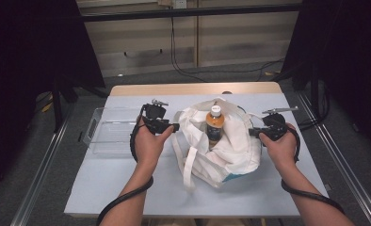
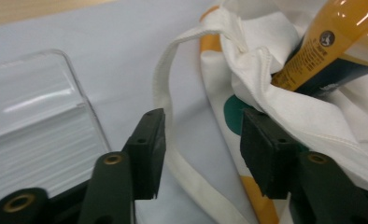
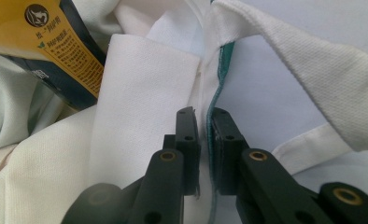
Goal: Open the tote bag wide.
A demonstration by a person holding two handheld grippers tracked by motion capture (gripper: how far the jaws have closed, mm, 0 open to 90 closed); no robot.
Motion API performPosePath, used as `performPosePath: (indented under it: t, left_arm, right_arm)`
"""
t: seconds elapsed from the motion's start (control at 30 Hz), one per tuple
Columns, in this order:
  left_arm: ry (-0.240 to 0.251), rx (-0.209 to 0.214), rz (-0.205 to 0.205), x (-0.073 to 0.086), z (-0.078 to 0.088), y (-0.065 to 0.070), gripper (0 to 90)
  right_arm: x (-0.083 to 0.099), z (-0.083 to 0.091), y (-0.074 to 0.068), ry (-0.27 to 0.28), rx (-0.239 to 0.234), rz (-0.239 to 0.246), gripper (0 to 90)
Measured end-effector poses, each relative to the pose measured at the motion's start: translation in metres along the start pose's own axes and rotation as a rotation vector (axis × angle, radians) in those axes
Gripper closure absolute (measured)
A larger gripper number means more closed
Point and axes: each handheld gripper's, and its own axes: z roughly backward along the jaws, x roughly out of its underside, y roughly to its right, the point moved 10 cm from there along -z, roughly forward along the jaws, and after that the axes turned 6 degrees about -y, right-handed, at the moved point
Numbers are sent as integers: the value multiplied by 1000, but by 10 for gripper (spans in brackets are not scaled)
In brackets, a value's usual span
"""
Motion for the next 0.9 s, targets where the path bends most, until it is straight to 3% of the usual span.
performPosePath:
  t: [0.07,0.17,0.27,0.6,0.7,0.9]
  left_arm:
    - [5,16,19,-2,0,4,466]
    - [-4,3,7,-3,1,3,395]
    - [0,11,32,-4,2,2,322]
    - [10,-7,86,-6,8,-10,234]
    - [19,-3,82,-9,11,-11,230]
    - [41,27,67,-19,12,4,228]
  right_arm:
    - [-1,0,-1,-2,2,-1,836]
    - [-1,-1,-1,-4,7,3,834]
    - [0,-1,-1,-5,4,0,834]
    - [-2,1,-3,-17,16,11,833]
    - [-4,1,-3,-15,18,16,833]
    - [-4,0,-4,-16,20,14,834]
